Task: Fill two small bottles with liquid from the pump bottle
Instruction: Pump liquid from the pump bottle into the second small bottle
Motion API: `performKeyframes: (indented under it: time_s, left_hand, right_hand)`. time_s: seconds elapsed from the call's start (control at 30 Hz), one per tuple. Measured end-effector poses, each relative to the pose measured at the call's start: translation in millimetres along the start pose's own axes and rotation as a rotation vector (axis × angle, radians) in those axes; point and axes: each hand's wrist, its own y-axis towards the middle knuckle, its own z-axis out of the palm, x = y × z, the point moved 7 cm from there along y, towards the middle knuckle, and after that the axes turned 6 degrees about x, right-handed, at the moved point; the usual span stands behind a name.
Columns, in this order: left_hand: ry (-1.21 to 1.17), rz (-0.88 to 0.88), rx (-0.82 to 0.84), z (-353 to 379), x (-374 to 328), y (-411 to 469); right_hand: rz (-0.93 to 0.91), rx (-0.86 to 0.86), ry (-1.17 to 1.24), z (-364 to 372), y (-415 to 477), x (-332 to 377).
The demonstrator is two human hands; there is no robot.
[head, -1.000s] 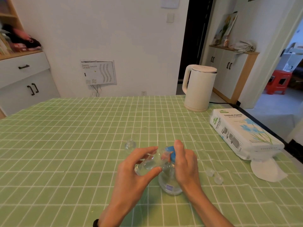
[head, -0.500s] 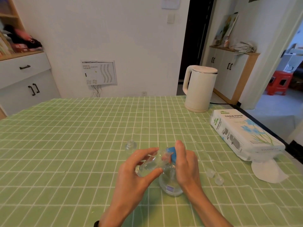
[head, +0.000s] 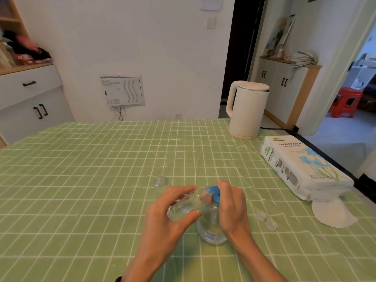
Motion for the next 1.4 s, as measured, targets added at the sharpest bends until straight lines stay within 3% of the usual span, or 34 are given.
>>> performKeyframes:
  time_s: [0.57,1.4]
  left_hand:
    - [-0.030,-0.018,-0.010,-1.2,-1.9,-0.1]
    - [-0.019,-0.014,-0.009,-0.9,-2.6,-0.1]
  right_hand:
    - [0.106,0.062,-0.012,5.5,-1.7,-2.3]
    - [0.060,0.014,-0.022,2.4,-0.8,-1.9]
